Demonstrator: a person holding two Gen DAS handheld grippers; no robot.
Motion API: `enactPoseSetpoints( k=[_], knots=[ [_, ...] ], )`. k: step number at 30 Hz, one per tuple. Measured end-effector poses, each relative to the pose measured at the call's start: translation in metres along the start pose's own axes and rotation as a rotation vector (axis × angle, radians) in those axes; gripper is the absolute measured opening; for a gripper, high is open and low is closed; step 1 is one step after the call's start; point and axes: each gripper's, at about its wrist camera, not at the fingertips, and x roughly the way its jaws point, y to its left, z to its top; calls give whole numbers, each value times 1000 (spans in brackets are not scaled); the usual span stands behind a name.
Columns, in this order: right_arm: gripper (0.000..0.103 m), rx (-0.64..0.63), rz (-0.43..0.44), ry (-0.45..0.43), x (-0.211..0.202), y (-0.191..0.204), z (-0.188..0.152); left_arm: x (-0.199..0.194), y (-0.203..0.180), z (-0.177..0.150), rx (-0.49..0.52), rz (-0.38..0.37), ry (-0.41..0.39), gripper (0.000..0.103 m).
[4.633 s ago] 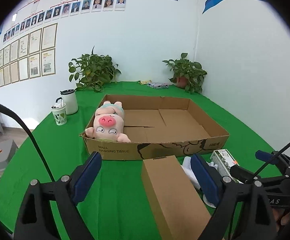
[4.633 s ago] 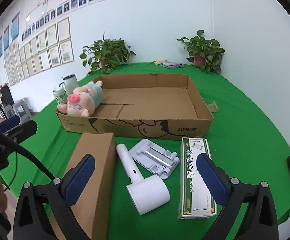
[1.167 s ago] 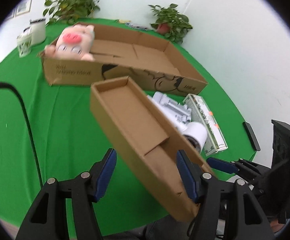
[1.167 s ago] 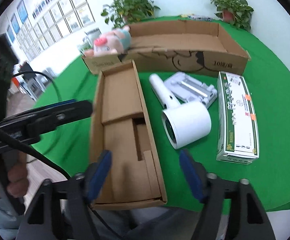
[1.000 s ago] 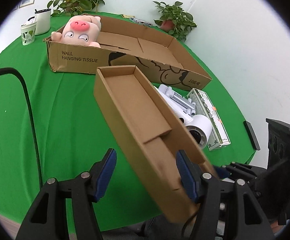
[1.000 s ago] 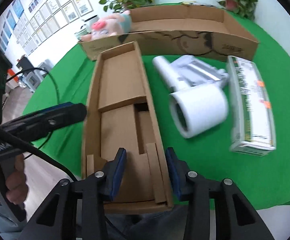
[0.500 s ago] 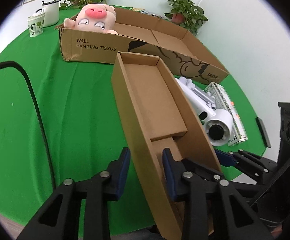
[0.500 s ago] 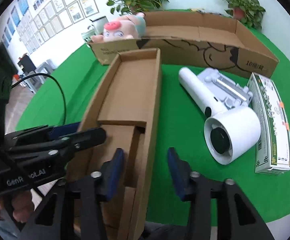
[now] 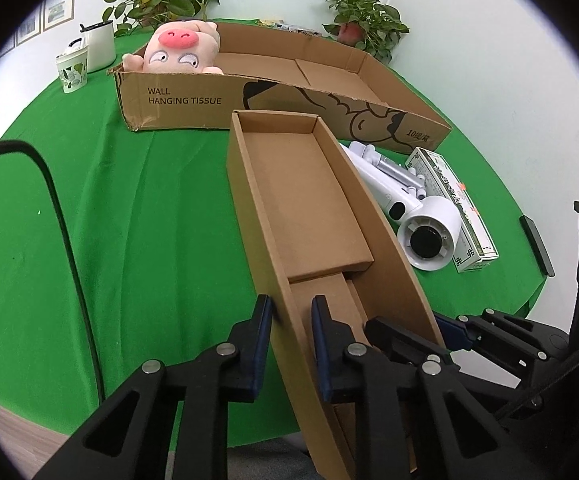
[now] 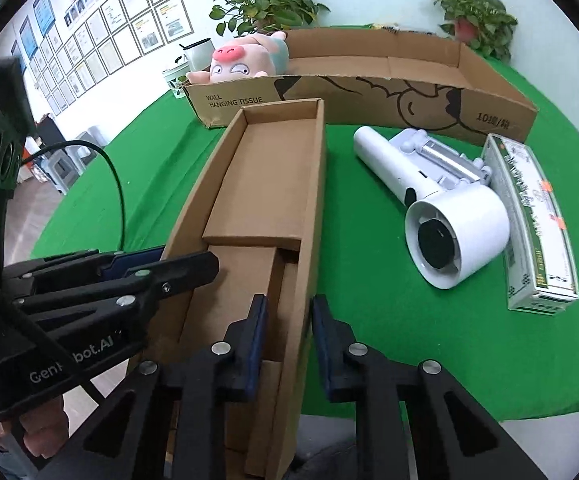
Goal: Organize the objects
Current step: 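Lift the cardboard tray with the left gripper and carry it toward the box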
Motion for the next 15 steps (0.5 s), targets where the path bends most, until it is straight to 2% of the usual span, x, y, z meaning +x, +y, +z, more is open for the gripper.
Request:
enactPoseSetpoints(
  k=[4, 9, 15],
  knots=[
    [20, 21, -2, -21, -8, -2, -1, -15, -14, 5, 52, 30, -58, 17],
    [19, 19, -44, -169, -49, 0, 10, -53, -37, 26, 125, 27, -185, 17],
    [18, 30, -88, -338, -99, 3, 41, -96, -58, 65, 205, 5, -325, 17]
  ],
)
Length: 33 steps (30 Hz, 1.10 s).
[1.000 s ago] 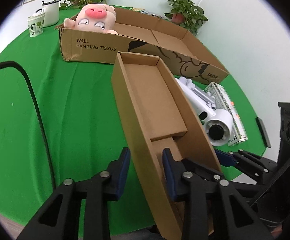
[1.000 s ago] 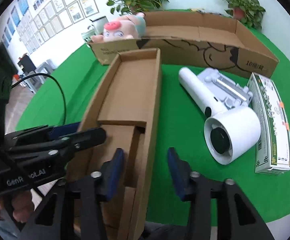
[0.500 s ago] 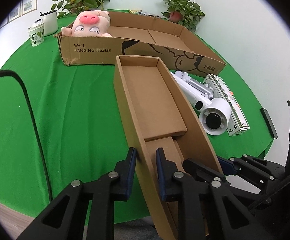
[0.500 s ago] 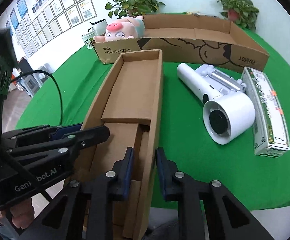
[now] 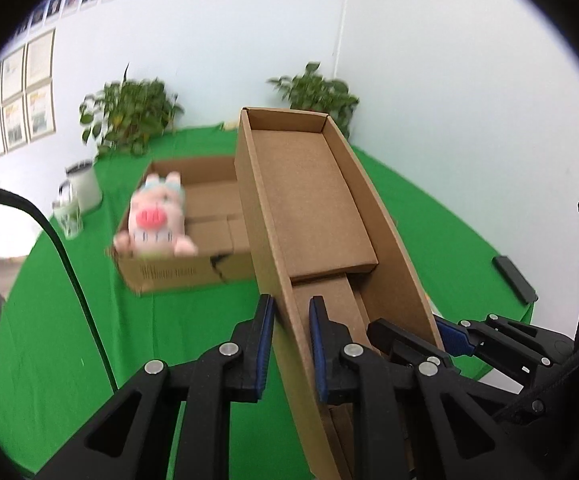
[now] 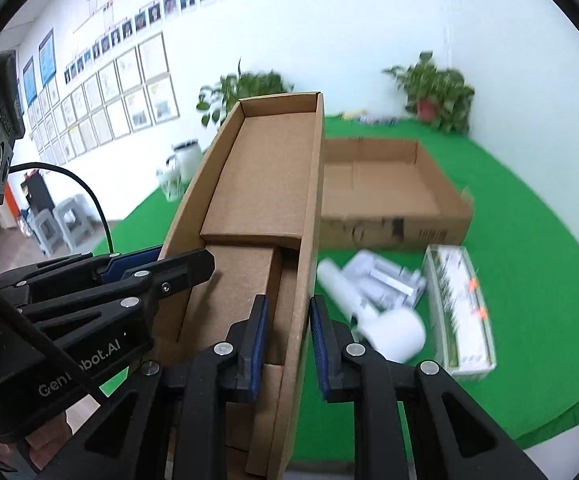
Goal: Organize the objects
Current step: 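Lift the cardboard tray with the left gripper and carry it toward the box, then lower the cardboard tray into the box beside the pig with the left gripper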
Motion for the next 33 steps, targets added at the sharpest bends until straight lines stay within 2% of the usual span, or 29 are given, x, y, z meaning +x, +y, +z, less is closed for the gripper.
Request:
enactPoseSetpoints(
  k=[8, 12, 17, 20, 24, 28, 33],
  knots=[
    [18, -31, -6, -133, -15, 6, 89, -13, 10, 92, 34, 21, -125, 17],
    [18, -33, 7, -158, -7, 7, 141, -2, 20, 140, 42, 31, -132, 17],
    [18, -23, 21, -135, 20, 2, 202, 28, 37, 192, 20, 36, -100, 17],
    [18, -16, 36, -92, 44, -1, 230, 49, 47, 207, 7, 46, -64, 17],
    [19, -3, 50, -26, 105, -20, 268, 86, 62, 213, -13, 50, -1, 17],
    [19, 14, 62, 44, 161, -34, 277, 126, 74, 207, -31, 60, 74, 17],
    [18, 50, 96, 149, 240, -56, 269, 176, 87, 188, -66, 84, 178, 16]
  ],
)
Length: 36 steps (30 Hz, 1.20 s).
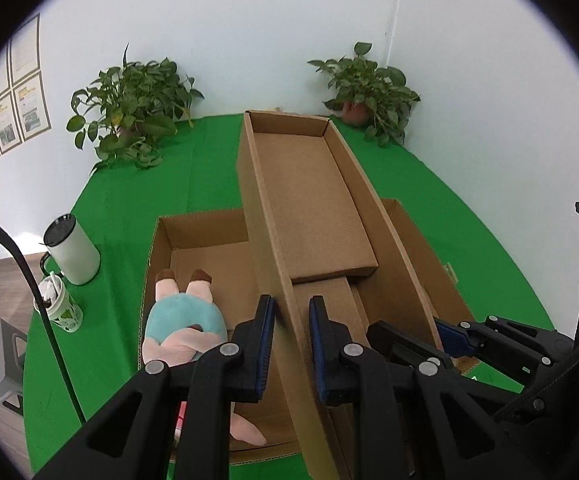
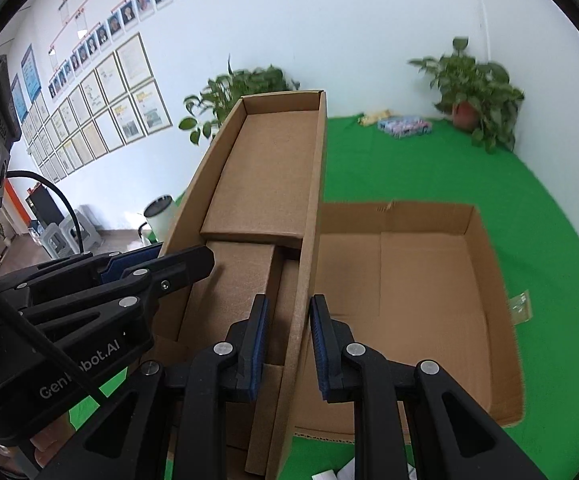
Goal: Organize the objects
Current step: 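Lower the cardboard tray into the box beside the pig with the left gripper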
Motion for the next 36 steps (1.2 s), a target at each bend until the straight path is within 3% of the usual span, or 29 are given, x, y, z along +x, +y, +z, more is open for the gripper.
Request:
enactPoseSetpoints(
  k=[8, 15, 23, 36],
  knots=[
    [18, 66, 49, 153, 116, -31, -24, 80, 22, -27, -30, 33, 176, 16],
    [17, 130, 53, 267, 187, -45, -62, 127, 33, -53, -62, 46, 302, 15],
    [13, 145, 65, 290, 213, -28, -84, 117, 37, -54, -46, 85, 307, 19],
    [12, 65, -70, 308, 212, 23, -76, 47, 62, -57, -54, 142, 119, 20]
  ],
)
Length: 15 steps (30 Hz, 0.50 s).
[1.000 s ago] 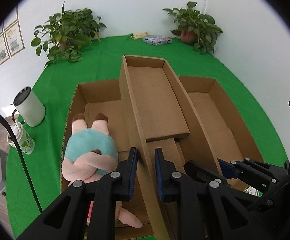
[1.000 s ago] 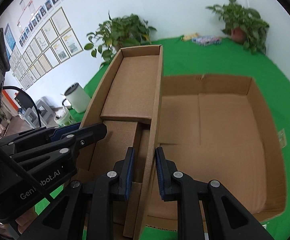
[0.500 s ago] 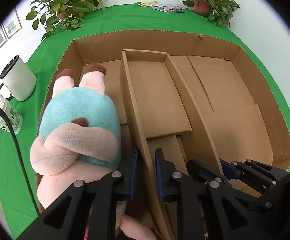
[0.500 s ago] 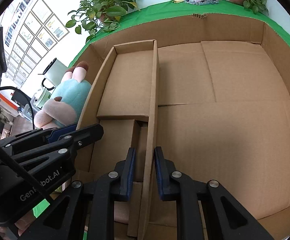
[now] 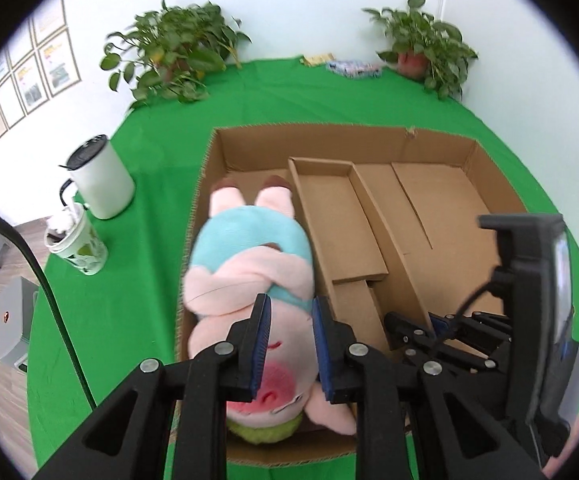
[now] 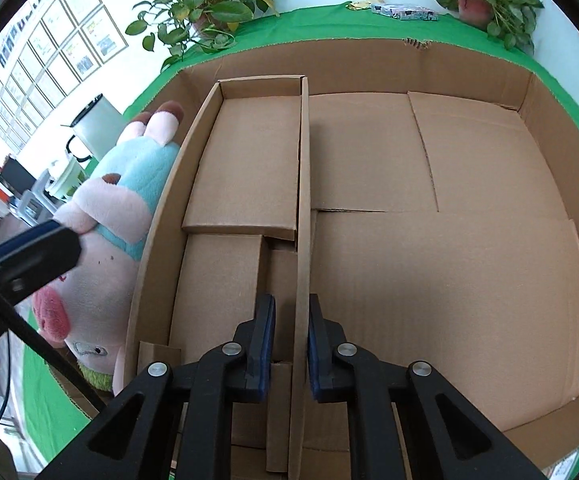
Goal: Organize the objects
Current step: 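Open the left gripper and withdraw it from the box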
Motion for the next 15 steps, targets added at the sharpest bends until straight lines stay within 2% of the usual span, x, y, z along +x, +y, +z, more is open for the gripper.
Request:
enactPoseSetpoints(
  k=[6, 7, 8, 10, 11, 12, 13, 14, 15],
  knots=[
    [14, -36, -62, 34, -7, 13, -6, -16, 13, -17, -33, 17, -77, 20],
    [15, -44, -65, 33, -7, 15, -6, -21, 14, -21, -39, 19, -101, 23],
    [17, -60, -64, 26, -9, 17, -7, -25, 15, -25, -46, 21, -122, 26],
    [20, -83, -67, -7, -14, 21, -8, -36, 17, -35, -66, 23, -179, 49],
    [24, -99, -77, -44, -23, 24, -9, -43, 18, -40, -79, 20, -218, 57],
    [37, -114, -87, -91, -37, 22, -13, -50, 19, -44, -91, 23, -253, 71],
    [45, -125, -94, -141, -51, 22, -15, -57, 18, -49, -105, 34, -290, 74],
    [62, -135, -99, -200, -69, 22, -19, -66, 16, -54, -114, 43, -333, 74],
    [72, -146, -103, -262, -88, 22, -24, -74, 15, -58, -113, 45, -361, 74]
  ],
)
